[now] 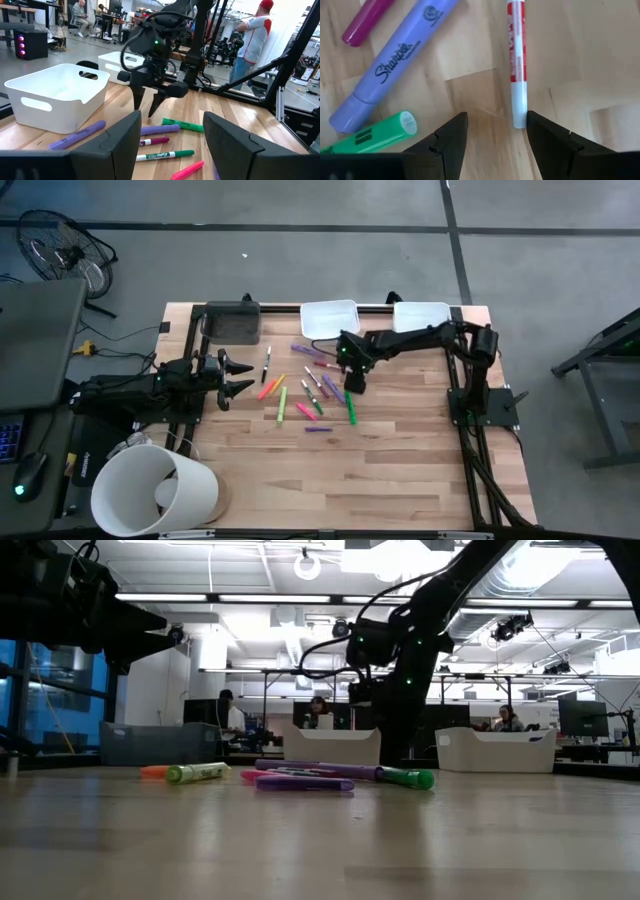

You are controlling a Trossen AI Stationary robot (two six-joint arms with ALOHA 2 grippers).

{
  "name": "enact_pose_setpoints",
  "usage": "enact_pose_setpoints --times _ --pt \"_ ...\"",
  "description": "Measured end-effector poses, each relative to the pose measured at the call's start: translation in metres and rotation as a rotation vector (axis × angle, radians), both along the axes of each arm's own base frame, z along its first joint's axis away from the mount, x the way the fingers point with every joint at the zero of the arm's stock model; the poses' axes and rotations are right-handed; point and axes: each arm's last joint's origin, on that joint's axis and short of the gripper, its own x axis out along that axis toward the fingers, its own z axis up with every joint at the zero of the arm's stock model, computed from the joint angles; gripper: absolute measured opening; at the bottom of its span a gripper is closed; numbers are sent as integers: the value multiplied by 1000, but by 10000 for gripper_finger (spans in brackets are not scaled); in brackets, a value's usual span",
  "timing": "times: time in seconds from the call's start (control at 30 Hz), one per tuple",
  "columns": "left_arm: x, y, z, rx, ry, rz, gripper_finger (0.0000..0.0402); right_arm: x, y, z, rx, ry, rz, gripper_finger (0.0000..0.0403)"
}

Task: Pick & Place Markers
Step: Put the red marker pen into the right white bin

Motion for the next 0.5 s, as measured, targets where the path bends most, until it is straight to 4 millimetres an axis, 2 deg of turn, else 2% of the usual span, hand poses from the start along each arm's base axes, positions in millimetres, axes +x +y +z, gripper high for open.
enact_pose_setpoints --times 0.5 --pt "0 0 0 0 0 0 211 8 9 0 -103 -42 99 189"
